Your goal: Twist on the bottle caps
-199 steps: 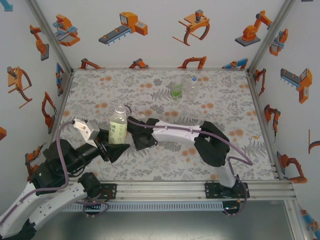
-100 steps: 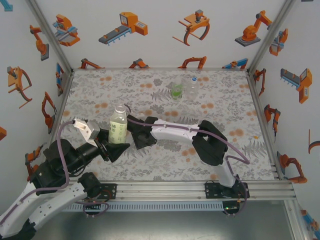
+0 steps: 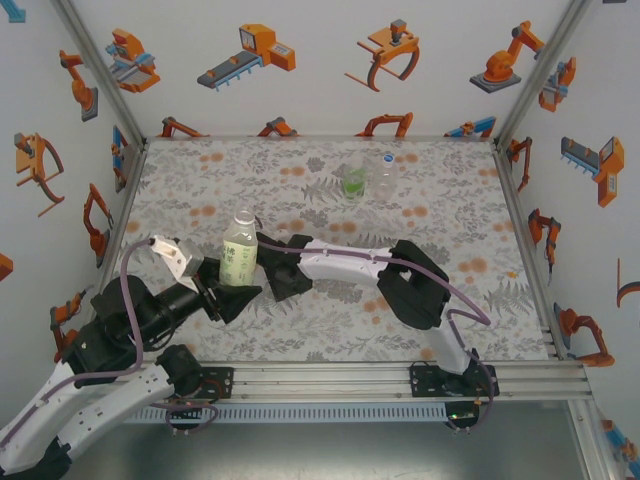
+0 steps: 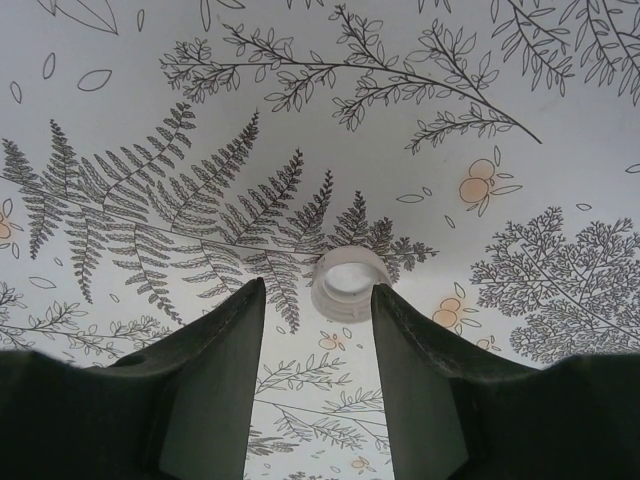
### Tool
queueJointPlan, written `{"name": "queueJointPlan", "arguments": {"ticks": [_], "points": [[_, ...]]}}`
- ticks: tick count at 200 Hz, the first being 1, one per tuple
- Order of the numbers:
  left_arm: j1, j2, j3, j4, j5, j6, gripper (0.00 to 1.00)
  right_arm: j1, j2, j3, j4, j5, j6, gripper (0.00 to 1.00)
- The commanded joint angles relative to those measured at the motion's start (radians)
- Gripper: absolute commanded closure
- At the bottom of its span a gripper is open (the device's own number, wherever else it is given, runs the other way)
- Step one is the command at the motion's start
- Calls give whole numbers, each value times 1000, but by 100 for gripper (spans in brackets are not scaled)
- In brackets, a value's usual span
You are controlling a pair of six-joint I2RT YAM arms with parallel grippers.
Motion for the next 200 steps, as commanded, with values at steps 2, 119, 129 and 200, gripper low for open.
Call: {"name": "queueJointPlan", "arguments": {"ticks": [2,119,129,200], "points": [[-1,9,31,25,2,5,87,-6,10,26,-29,23,-10,54],[-2,10,34,23,8,2,87,-51,-91,-120,-53,73,23,53],[-2,10,34,25,7,2,87,-66,-118,-154,-53,82,31,53],[-1,35,33,42,26,-5,87,-164,-269,-337,-27,95,55,53]]}}
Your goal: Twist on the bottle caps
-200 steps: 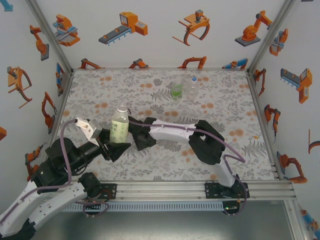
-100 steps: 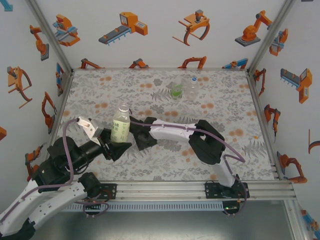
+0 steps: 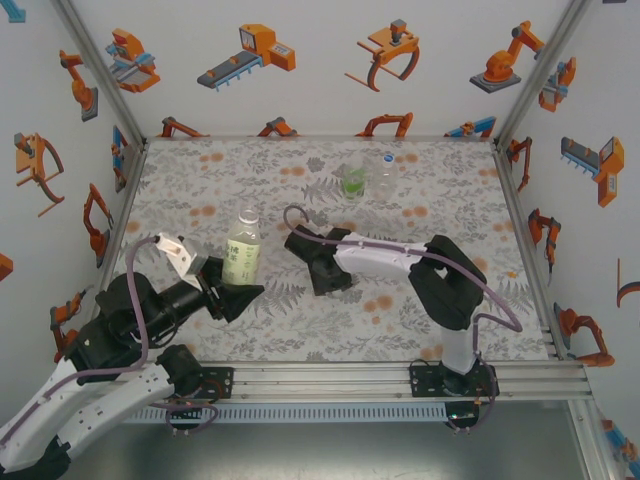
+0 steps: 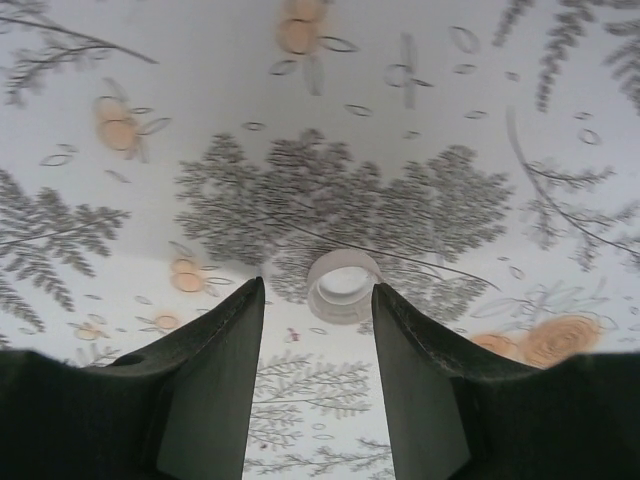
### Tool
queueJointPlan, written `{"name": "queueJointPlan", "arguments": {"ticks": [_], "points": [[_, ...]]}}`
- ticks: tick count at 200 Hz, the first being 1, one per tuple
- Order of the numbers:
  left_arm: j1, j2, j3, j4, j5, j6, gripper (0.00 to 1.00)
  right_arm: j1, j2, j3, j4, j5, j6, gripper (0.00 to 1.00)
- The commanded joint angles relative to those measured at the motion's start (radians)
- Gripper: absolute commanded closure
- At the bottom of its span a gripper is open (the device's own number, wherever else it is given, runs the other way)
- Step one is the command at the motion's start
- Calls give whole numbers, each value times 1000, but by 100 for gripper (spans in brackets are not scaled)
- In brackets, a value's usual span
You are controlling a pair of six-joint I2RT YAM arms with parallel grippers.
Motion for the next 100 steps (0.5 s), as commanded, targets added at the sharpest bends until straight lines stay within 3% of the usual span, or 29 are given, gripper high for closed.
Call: {"name": "queueJointPlan", "arguments": {"ticks": [1,100], "points": [[-1,11,31,41,22,-5,87,-18,-62,-31,-10,25,22,53],[-1,31,31,60,34,-18,88,-73,-184,-138,123,-92,77,52]]}}
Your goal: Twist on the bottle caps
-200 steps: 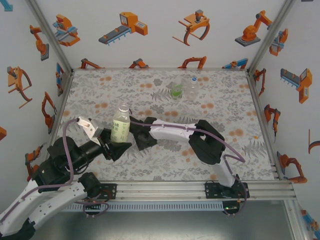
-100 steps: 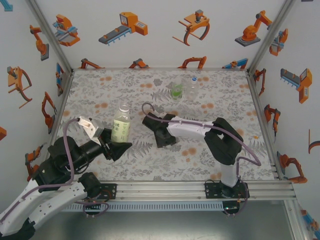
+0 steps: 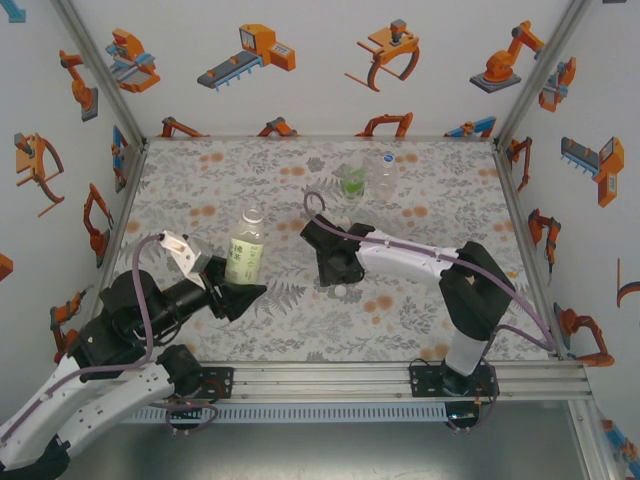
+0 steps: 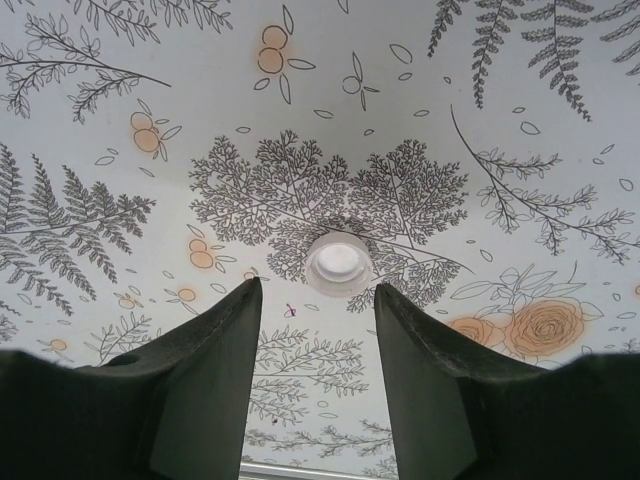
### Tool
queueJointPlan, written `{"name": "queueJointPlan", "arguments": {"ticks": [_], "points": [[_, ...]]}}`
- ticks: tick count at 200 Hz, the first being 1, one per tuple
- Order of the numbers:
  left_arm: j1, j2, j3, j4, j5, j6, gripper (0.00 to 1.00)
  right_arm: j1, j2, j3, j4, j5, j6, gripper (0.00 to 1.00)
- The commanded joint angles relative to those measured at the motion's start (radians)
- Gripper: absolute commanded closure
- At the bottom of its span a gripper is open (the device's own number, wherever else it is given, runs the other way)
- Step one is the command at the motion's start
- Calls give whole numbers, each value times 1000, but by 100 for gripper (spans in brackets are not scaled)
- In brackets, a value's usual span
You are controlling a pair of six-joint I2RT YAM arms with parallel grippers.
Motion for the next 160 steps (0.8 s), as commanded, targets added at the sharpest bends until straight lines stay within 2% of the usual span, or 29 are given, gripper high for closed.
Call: {"name": "queueJointPlan", "arguments": {"ticks": [1,160], "points": [[-1,10,30,46,20,-17,88,-19,-33,-50,50,-43,46,52],[-1,0,25,47,19,-24,89,-25,-8,-87,99,-70,56,54]]}}
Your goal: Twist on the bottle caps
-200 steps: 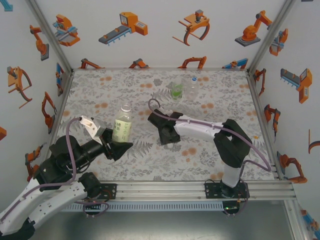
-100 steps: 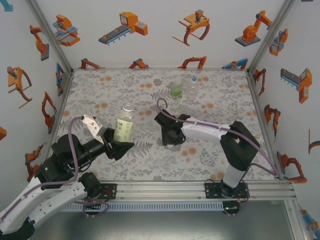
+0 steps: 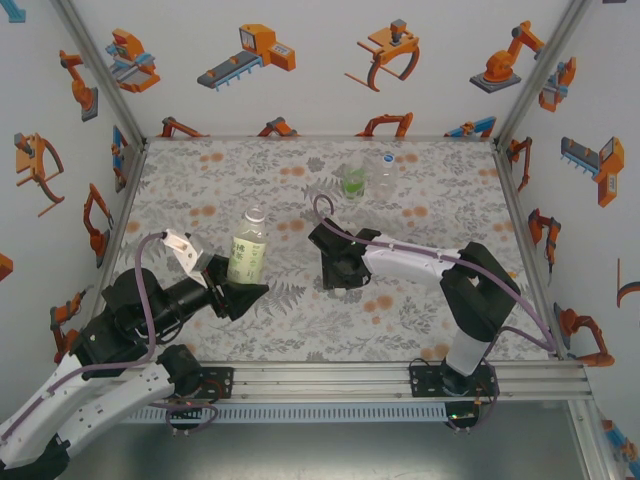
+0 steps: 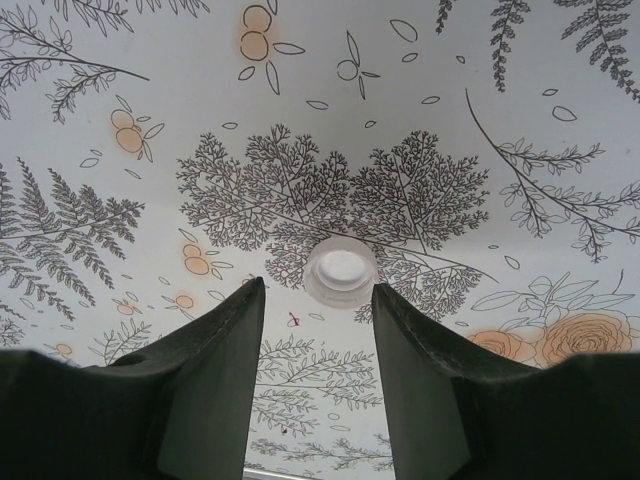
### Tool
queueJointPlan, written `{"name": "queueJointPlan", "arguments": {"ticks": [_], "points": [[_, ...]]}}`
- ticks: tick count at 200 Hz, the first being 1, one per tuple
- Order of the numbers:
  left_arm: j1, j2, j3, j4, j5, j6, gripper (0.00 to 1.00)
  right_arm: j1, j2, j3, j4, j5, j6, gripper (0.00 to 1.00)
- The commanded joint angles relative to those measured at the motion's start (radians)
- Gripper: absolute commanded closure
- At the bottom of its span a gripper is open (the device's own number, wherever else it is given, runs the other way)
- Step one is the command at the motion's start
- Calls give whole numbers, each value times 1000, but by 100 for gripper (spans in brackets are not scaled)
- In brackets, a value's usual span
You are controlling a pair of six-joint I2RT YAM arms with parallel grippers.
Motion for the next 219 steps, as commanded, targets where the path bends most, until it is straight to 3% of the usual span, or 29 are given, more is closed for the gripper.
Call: {"name": "queueJointPlan", "arguments": {"ticks": [1,219], "points": [[-1,-11,25,35,9,-14,89,-4,5,-1,7,-7,17,54],[-1,-11,16,42,3,-17,89,-4,9,19,-26,19,8,52]]}}
